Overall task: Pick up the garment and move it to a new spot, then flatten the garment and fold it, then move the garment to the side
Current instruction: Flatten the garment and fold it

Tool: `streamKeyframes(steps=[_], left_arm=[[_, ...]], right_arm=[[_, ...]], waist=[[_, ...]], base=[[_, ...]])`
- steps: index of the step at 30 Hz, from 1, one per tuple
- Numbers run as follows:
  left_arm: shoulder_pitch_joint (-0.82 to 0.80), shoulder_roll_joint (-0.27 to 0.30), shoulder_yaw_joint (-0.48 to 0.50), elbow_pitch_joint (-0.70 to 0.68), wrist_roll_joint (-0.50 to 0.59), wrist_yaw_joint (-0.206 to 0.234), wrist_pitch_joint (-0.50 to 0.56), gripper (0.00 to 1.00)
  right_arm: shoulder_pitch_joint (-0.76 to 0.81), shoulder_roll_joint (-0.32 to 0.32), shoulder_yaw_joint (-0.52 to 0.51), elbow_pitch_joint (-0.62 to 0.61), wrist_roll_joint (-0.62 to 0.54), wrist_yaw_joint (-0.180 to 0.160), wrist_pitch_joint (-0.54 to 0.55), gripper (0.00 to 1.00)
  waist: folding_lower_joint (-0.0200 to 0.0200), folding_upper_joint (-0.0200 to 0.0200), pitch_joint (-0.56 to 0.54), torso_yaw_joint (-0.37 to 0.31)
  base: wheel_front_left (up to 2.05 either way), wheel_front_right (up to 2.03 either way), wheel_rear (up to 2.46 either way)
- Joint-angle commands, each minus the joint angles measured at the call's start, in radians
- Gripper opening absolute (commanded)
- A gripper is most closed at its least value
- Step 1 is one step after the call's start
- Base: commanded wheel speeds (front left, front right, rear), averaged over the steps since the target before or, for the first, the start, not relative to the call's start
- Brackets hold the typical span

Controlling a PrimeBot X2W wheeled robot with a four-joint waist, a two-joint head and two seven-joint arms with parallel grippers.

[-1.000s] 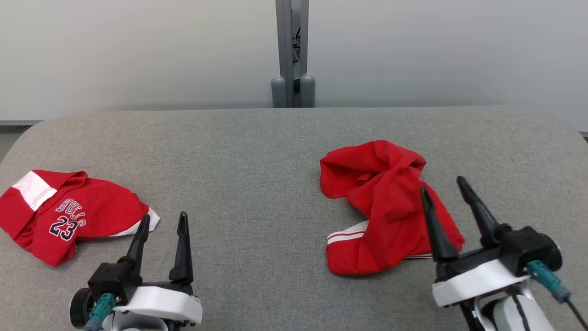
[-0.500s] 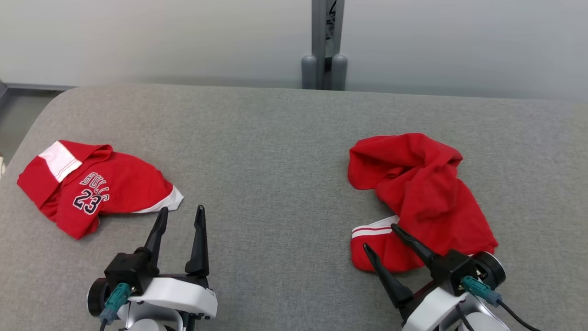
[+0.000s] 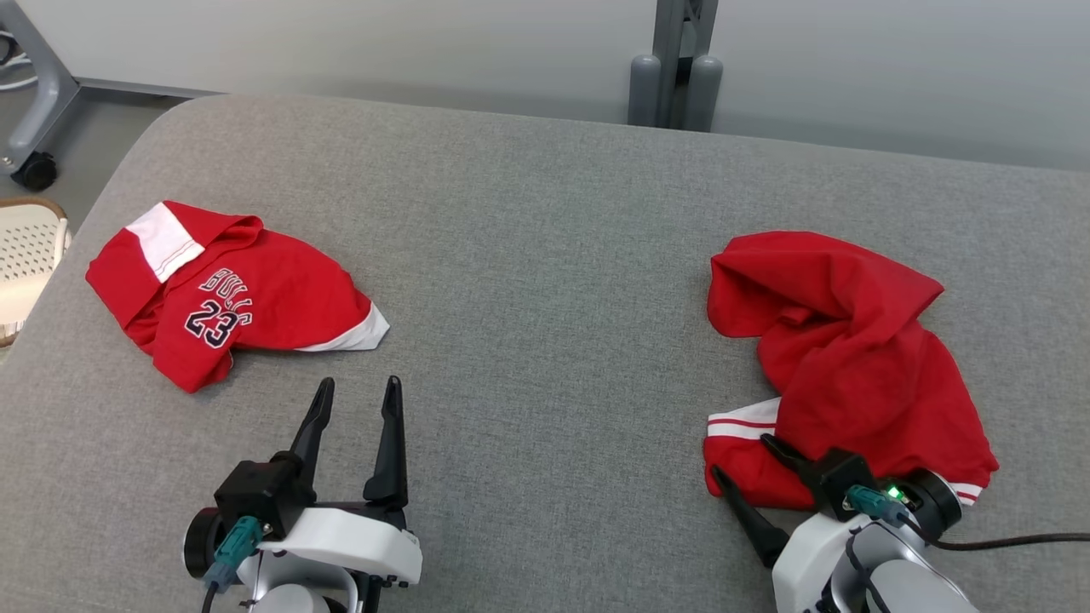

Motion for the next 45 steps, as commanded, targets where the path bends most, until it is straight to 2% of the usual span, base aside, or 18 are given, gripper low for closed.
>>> streamKeyframes(steps=[1, 2, 3, 4, 5, 12, 18, 23, 28, 31, 33, 36, 41, 45], left_arm=[[-0.019, 0.003, -0.002, 0.0, -0.008, 0.008, -0.004, 1.0], [-0.02, 0.003, -0.004, 0.0, -0.01, 0.009, -0.004, 1.0], [-0.021, 0.003, -0.005, 0.0, -0.01, 0.009, -0.004, 1.0], [-0.022, 0.003, -0.006, 0.001, -0.008, 0.009, -0.004, 1.0], [-0.023, 0.003, -0.007, 0.003, -0.008, 0.009, -0.004, 1.0], [-0.023, 0.003, -0.012, 0.012, -0.007, 0.009, -0.004, 1.0], [-0.011, 0.003, -0.006, 0.015, 0.001, 0.005, -0.004, 1.0], [-0.002, 0.003, 0.0, 0.02, -0.002, 0.0, -0.004, 1.0], [0.015, 0.003, 0.008, 0.021, -0.005, -0.005, -0.004, 1.0], [0.023, 0.003, 0.016, 0.021, -0.006, -0.006, -0.004, 1.0], [0.023, 0.003, 0.019, 0.02, -0.007, -0.007, -0.003, 1.0], [0.033, 0.003, 0.027, 0.016, -0.011, -0.008, -0.004, 1.0], [0.035, 0.003, 0.029, 0.007, -0.015, -0.006, -0.004, 1.0], [0.018, 0.003, 0.016, 0.009, -0.016, -0.009, -0.004, 1.0]], right_arm=[[-0.006, -0.001, 0.001, 0.022, 0.003, 0.0, 0.012, 1.0], [-0.009, 0.001, 0.005, 0.033, 0.007, 0.0, 0.017, 1.0], [-0.014, 0.002, 0.009, 0.042, 0.008, 0.0, 0.017, 0.49], [-0.017, 0.003, 0.013, 0.05, 0.011, 0.0, 0.016, 0.37], [-0.019, 0.005, 0.017, 0.055, 0.013, 0.0, 0.013, 0.0], [-0.041, 0.014, 0.04, 0.058, 0.051, 0.0, -0.013, 0.0], [-0.075, 0.028, 0.093, -0.034, 0.117, 0.0, -0.041, 0.0], [-0.146, 0.024, 0.153, -0.187, 0.211, 0.0, -0.05, 0.0], [-0.235, 0.006, 0.177, -0.419, 0.351, 0.0, -0.051, 0.0], [-0.283, -0.01, 0.133, -0.559, 0.43, 0.0, -0.051, 0.0], [-0.294, -0.009, 0.111, -0.601, 0.454, 0.0, -0.051, 0.0], [-0.3, -0.01, -0.005, -0.681, 0.52, 0.0, -0.049, 0.0], [-0.243, -0.08, -0.123, -0.6, 0.543, 0.0, -0.049, 0.0], [-0.193, -0.147, -0.211, -0.421, 0.577, 0.0, -0.049, 0.0]], waist=[[0.0, 0.0, 0.004, 0.004], [0.0, 0.0, 0.005, 0.005], [0.0, 0.0, 0.006, 0.005], [0.0, 0.0, 0.006, 0.005], [0.0, 0.0, 0.006, 0.005], [0.0, 0.0, -0.011, -0.005], [0.0, 0.0, -0.034, -0.016], [0.0, 0.0, -0.059, -0.023], [0.0, 0.0, -0.089, -0.028], [0.0, 0.0, -0.104, -0.034], [0.0, 0.0, -0.109, -0.036], [0.0, 0.0, -0.118, -0.043], [0.0, 0.0, -0.113, -0.057], [0.0, 0.0, -0.088, -0.07]], base=[[0.0, 0.0, 0.0], [0.0, 0.0, 0.0], [0.0, 0.0, 0.0], [0.0, 0.0, 0.0], [0.0, 0.0, 0.0], [0.0, 0.0, 0.0], [0.0, 0.0, 0.0], [0.0, 0.0, 0.0], [0.0, 0.0, 0.0], [0.0, 0.0, 0.0], [0.0, 0.0, 0.0], [0.0, 0.0, 0.0], [0.0, 0.0, 0.0], [0.0, 0.0, 0.0]])
